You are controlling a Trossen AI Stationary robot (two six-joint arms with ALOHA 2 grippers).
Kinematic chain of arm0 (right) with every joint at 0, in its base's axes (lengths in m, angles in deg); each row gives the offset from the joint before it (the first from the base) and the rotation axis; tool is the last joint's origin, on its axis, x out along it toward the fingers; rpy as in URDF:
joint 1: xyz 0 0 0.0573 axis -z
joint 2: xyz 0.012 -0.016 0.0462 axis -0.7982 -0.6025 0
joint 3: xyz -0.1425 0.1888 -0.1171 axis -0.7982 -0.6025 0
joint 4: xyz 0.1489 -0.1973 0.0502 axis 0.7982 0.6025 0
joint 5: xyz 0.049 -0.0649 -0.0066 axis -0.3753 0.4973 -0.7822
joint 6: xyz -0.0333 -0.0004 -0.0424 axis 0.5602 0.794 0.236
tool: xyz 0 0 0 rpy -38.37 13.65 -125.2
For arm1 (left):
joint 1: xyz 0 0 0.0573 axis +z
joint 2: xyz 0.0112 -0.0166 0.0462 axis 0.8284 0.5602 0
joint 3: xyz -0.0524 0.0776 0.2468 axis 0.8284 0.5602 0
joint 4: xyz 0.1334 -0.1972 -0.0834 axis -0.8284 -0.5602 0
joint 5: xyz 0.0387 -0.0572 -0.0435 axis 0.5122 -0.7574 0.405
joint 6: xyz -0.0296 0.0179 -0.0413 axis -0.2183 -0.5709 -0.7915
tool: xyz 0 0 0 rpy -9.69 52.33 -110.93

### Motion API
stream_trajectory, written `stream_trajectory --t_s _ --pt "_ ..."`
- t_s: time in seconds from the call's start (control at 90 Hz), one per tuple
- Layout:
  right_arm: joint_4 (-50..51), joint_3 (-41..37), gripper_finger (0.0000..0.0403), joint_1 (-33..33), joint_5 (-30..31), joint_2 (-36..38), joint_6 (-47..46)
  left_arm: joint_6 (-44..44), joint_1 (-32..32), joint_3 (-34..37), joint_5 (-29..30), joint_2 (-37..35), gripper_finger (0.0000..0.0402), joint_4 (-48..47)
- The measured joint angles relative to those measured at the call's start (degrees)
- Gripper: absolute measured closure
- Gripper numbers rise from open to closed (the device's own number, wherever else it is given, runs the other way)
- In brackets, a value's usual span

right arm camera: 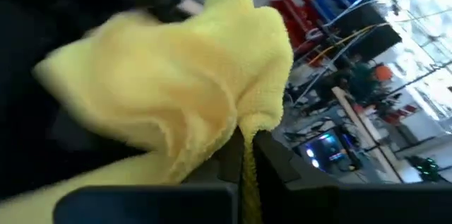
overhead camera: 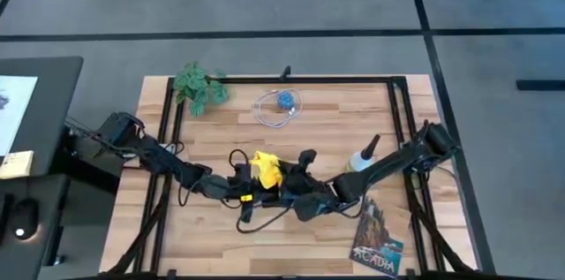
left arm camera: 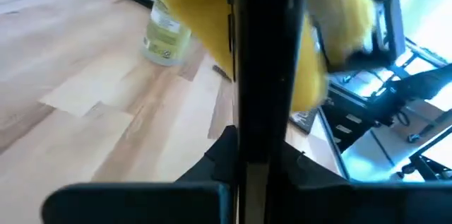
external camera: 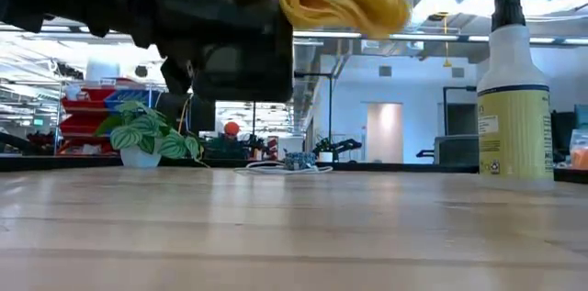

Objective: Apply microfiber cloth
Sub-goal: Wipe the front of the cellphone using a microfiber cloth

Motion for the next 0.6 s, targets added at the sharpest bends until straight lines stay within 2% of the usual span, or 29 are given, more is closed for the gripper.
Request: stream_trajectory --t_s 0.1,0.256,0.333,0.444,0.6 --pt "5.89 0.07 0.0403 -1.28 0.84 0.12 -6.38 0.37 0.00 0.00 0.28 0.00 0.0386 0.10" --pt "13.14 -0.11 0.0403 -3.70 10.72 0.45 -13.22 0.03 0.32 -0.04 2.25 -0.13 0.0386 0.14" --pt "13.41 -0.07 0.0403 -4.72 12.65 1.84 -14.26 -1.03 0.56 -0.04 2.33 -0.13 0.0387 -0.57" --pt "13.30 -0.04 0.0403 -6.27 10.71 3.30 -15.71 -2.05 1.28 -0.04 5.28 -0.13 0.0387 -1.75" --pt "14.01 -0.04 0.0403 -8.71 1.13 3.04 -23.86 -1.01 2.09 -0.04 9.06 -0.13 0.0387 -0.07"
